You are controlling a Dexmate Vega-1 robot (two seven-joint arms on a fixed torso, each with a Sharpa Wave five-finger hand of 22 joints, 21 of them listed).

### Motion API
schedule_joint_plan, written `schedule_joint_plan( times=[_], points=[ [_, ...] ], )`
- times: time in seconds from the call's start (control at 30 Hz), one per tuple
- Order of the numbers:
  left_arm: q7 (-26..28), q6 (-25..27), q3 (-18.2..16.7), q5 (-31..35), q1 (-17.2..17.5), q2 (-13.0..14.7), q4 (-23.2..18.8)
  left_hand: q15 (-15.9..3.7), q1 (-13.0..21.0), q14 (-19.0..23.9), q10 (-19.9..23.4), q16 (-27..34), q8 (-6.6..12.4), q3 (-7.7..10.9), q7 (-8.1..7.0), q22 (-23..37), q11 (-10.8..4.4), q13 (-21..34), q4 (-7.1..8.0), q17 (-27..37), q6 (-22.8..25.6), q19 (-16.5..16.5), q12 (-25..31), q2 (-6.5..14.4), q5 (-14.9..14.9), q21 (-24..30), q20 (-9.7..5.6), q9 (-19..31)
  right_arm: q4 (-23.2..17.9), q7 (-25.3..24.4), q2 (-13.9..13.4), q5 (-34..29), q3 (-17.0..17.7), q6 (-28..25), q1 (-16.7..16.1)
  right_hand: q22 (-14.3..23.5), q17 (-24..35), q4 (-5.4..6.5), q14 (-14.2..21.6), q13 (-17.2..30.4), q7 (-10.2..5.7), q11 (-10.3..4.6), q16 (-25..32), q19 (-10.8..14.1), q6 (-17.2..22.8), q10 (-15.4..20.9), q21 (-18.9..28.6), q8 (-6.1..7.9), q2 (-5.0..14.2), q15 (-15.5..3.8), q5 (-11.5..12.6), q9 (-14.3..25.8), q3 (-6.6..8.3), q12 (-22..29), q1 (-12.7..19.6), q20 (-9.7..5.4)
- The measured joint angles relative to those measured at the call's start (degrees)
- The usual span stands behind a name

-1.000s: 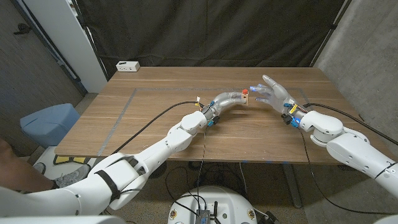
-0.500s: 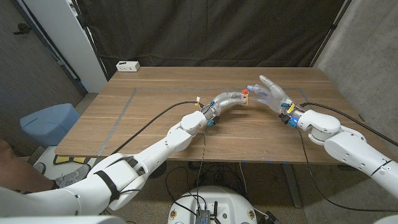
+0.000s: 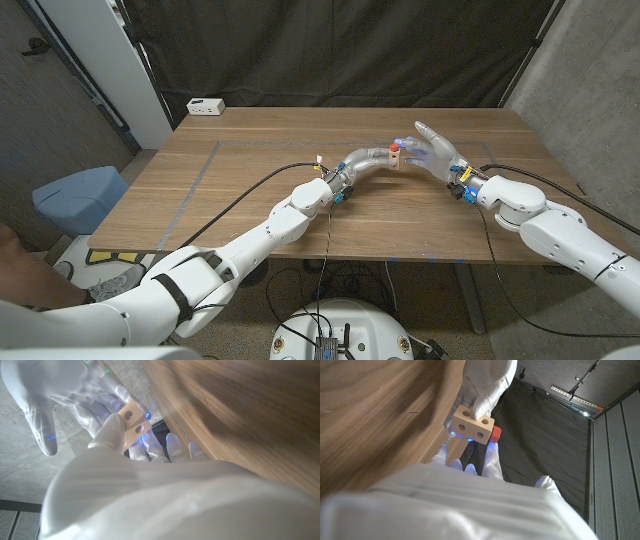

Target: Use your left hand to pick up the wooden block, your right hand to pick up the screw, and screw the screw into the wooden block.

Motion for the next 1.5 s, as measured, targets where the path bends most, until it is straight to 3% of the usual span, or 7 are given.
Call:
schedule_joint_plan(
  times=[0.57,1.03,1.5],
  points=[
    [-0.3,-0.5,0.0,-0.1,-0.4,-0.4,0.9,0.00,0.0,0.0,0.0,0.0,0.00,0.00,0.00,0.0,0.00,0.0,0.00,0.0,0.0,0.0,0.0,0.0,-0.1,0.0,0.00,-0.1,-0.6,-0.9,-0.5,0.4,0.3,-0.6,-0.5,0.0,0.0,0.39,0.0,0.0,1.13,-0.32,0.7,0.0,3.2,-0.3,0.3,0.98,0.00,-0.01,0.0,-0.2,-0.39,0.8,0.0,0.00],
    [-0.6,-0.8,0.0,-0.3,-0.6,-0.6,1.7,0.00,0.0,0.0,0.0,0.0,0.00,0.00,0.00,0.0,0.00,0.0,0.00,0.0,0.0,0.0,0.0,0.0,0.0,0.0,0.00,0.0,-1.5,-2.4,-0.6,0.4,1.0,-0.8,-1.4,0.0,0.0,0.63,0.0,0.0,2.02,-2.26,1.1,0.2,7.2,1.1,0.7,1.55,0.00,-0.01,0.6,-0.1,-0.63,1.3,0.0,-0.22],
    [-0.9,-1.1,-0.1,-0.4,-0.9,-0.8,2.4,0.00,-0.1,0.0,0.2,0.0,0.00,0.00,0.00,0.0,-0.16,0.0,0.00,-0.2,0.0,0.0,0.0,0.0,0.0,0.0,0.00,0.0,-2.2,-3.2,-0.7,0.4,1.5,-1.1,-2.1,0.0,-0.2,0.64,0.0,0.0,2.52,-2.87,1.1,0.9,9.9,2.9,0.7,2.23,0.00,-0.02,0.6,-0.1,-1.10,1.5,0.0,-0.40]
  ],
)
